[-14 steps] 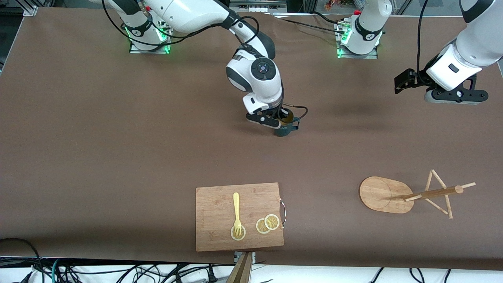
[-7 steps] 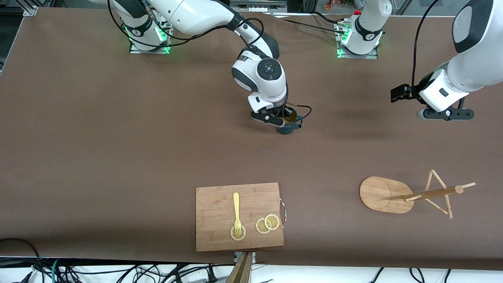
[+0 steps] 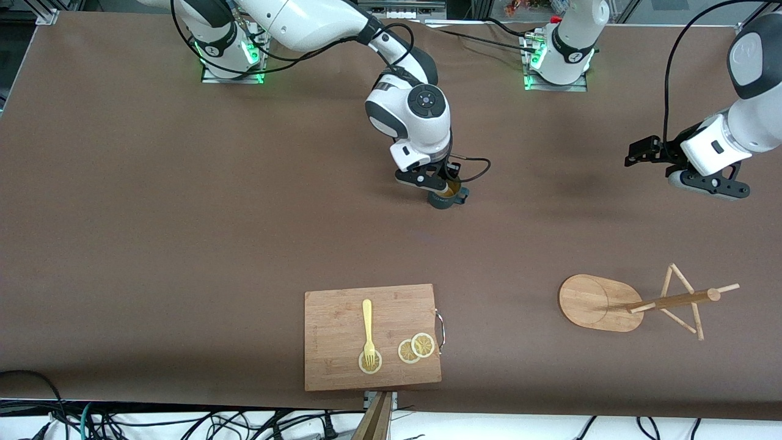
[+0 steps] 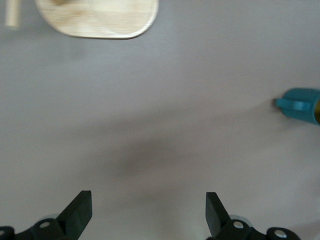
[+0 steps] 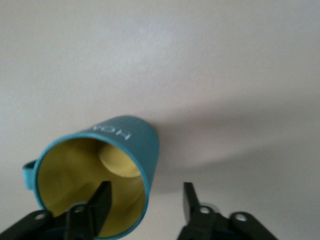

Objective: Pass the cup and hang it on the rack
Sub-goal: 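Set the mug down with the right gripper while the left gripper approaches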

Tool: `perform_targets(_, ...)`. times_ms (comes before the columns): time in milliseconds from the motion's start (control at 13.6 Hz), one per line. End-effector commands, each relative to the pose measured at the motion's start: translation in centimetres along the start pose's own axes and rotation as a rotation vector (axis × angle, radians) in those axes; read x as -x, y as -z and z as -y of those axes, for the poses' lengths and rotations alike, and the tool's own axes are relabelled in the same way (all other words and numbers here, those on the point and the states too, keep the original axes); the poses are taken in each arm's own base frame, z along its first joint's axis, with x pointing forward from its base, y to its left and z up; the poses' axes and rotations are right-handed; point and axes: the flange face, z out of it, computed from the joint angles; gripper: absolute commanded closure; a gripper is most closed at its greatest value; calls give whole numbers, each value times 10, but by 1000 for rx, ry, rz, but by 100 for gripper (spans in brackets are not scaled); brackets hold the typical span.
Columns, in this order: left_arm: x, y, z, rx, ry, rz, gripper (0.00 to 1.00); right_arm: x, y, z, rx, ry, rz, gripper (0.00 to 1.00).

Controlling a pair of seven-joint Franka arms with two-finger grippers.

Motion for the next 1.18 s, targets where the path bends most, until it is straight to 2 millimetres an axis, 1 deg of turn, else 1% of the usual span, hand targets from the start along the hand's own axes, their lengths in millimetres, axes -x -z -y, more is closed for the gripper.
perform_targets(0, 23, -28, 17, 117, -182, -79, 0, -37, 56, 4, 45, -6, -9, 0)
perform_targets(74, 27, -40, 23, 175, -239, -107, 0, -58, 75, -5, 62, 13, -2, 0)
perform_targets(148, 30, -55, 24, 225, -309, -120, 0, -73, 99, -13, 58, 32, 4, 0)
perform_targets(221, 33, -65, 26, 272, -352, -152, 0, -87, 121, -21, 49, 46, 5, 0)
perform_targets(369, 36, -90, 26, 336, -463, -177, 0, -114, 158, -45, 87, 86, -2, 0)
perform_targets(443, 36, -105, 25, 381, -502, -197, 0, -135, 175, -62, 102, 122, 0, 0)
perform_targets(590, 29, -133, 20, 460, -606, -252, 0, -178, 209, -106, 141, 221, 35, 0)
perform_targets(664, 22, -151, 9, 495, -669, -268, 0, -194, 222, -127, 170, 269, 53, 0)
perform_targets(738, 15, -163, 2, 497, -732, -287, 0, -213, 235, -150, 186, 304, 67, 0)
perform_targets(812, 7, -177, -9, 509, -799, -310, 0, -232, 252, -176, 194, 345, 83, 0)
perform_targets(886, 1, -191, -20, 535, -853, -340, 0, -251, 263, -201, 200, 382, 100, 0)
perform_targets(1033, -9, -230, -36, 600, -933, -404, 0, -292, 302, -261, 194, 395, 87, 0)
perform_targets(1107, -14, -246, -44, 615, -965, -446, 0, -307, 316, -288, 194, 405, 89, 0)
